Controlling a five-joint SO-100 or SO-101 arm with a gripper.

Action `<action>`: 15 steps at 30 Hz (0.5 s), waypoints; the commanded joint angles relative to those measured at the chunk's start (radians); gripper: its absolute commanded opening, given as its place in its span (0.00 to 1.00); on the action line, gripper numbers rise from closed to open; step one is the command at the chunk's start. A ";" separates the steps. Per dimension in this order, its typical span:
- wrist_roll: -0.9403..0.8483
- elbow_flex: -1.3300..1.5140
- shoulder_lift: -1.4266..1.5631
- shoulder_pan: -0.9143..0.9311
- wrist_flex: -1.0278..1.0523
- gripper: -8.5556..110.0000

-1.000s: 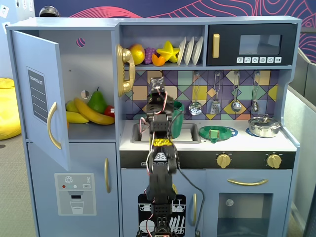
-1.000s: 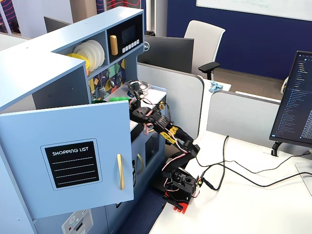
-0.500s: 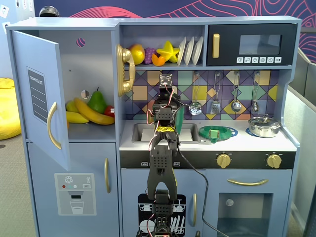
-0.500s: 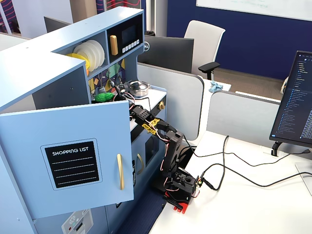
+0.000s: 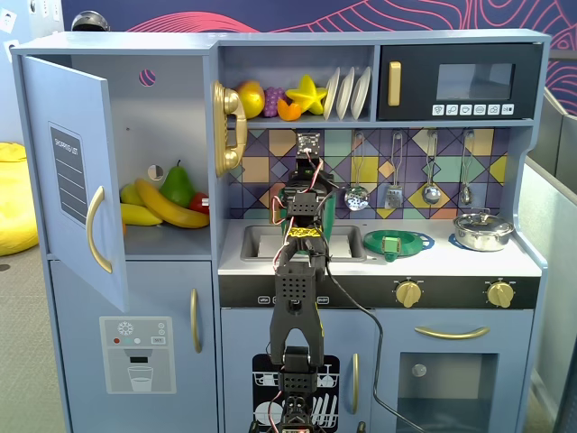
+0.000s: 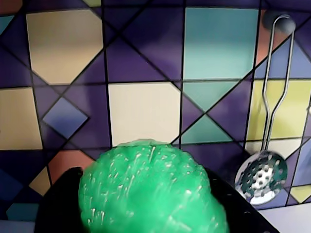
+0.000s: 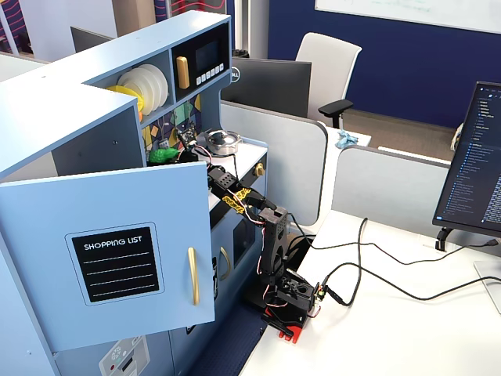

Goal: Pick up the green pineapple from the left cabinet and place it in the green recipient

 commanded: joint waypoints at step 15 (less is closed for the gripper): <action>0.011 0.192 0.325 -0.011 0.015 0.28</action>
